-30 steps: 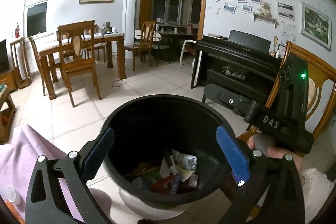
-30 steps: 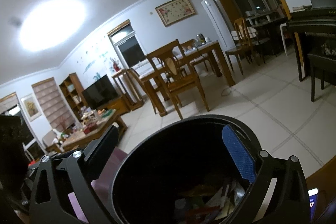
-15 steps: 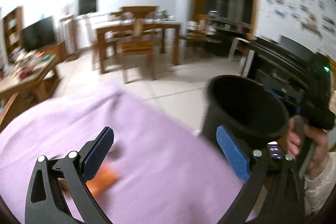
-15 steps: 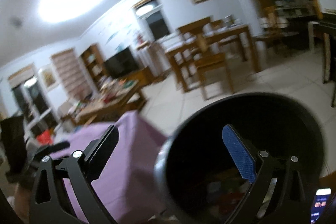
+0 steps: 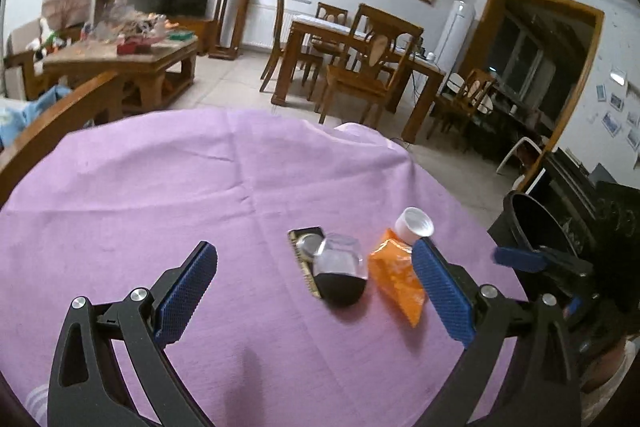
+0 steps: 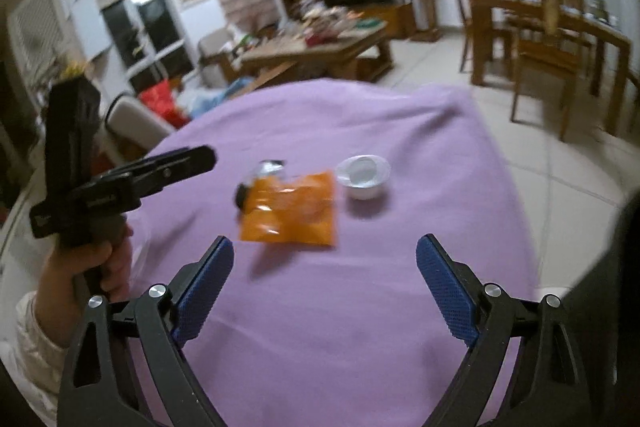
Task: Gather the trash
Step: 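Grasp the clear black-based cup with the left tool while the right tool grasps the orange wrapper, then carry the clear cup and orange wrapper over the black bin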
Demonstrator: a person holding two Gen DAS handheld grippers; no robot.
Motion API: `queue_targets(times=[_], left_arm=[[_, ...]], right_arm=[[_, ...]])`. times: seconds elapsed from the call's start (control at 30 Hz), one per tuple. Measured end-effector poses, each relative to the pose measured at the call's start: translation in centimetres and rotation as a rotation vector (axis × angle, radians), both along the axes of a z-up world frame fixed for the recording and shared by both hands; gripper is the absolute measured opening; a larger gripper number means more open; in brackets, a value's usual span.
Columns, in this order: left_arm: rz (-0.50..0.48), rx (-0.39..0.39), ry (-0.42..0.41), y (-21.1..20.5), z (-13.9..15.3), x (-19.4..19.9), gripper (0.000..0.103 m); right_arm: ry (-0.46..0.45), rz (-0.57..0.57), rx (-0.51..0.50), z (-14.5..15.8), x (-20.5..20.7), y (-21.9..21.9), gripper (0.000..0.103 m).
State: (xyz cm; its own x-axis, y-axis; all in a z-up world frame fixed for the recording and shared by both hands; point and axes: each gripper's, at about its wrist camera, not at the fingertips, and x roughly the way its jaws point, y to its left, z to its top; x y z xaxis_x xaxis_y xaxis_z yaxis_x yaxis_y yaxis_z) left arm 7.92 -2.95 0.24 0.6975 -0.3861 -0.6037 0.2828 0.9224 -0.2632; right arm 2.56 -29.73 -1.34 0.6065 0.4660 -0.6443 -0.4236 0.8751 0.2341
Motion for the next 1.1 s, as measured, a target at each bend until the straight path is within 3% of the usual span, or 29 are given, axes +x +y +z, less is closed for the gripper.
queue_targets(times=[0.2, 0.3, 0.37, 0.4, 0.43, 0.47, 0.6, 0.77, 0.87, 0.97, 1.1], left_arm=[[-0.034, 0.039, -0.023, 0.3, -0.1, -0.4, 0.097], [-0.046, 0.082, -0.026, -0.6, -0.4, -1.0, 0.097], [-0.058, 0.100, -0.023, -1.3, -0.5, -1.1, 0.096], [-0.063, 0.111, -0.025, -1.5, -0.6, -1.1, 0.094], [-0.069, 0.130, -0.029, -1.8, -0.7, -1.1, 0.091], [-0.074, 0.142, -0.030, -2.4, -0.8, -1.2, 0.086], [-0.122, 0.197, 0.028, -4.2, -1.9, -0.3, 0.063], [-0.122, 0.303, 0.089, -5.7, -2.9, 1.2, 0.049], [-0.117, 0.358, 0.073, -6.1, -3.0, 1.1, 0.040], [-0.117, 0.328, 0.069, -5.5, -3.0, 1.0, 0.040], [-0.106, 0.225, 0.007, -3.7, -1.8, -0.3, 0.040]], right_arm=[[0.082, 0.024, -0.103, -1.3, 3.9, 5.6, 0.091], [0.061, 0.011, -0.170, -2.0, 4.9, 7.1, 0.068], [0.060, 0.017, -0.171, -2.2, 5.3, 7.2, 0.060], [0.060, 0.017, -0.163, -2.2, 5.3, 7.1, 0.059], [0.053, 0.011, -0.164, -2.2, 5.2, 6.6, 0.049], [0.050, 0.006, -0.162, -2.2, 5.1, 5.8, 0.046], [0.049, -0.012, -0.119, -2.9, 2.8, 2.7, 0.045], [0.040, -0.026, -0.081, -3.0, 0.5, -0.5, 0.045], [0.039, -0.031, -0.060, -3.2, -0.4, -1.6, 0.045], [0.034, -0.033, -0.040, -3.4, -0.9, -2.6, 0.044], [0.003, -0.032, 0.017, -2.6, -1.9, -3.7, 0.044]])
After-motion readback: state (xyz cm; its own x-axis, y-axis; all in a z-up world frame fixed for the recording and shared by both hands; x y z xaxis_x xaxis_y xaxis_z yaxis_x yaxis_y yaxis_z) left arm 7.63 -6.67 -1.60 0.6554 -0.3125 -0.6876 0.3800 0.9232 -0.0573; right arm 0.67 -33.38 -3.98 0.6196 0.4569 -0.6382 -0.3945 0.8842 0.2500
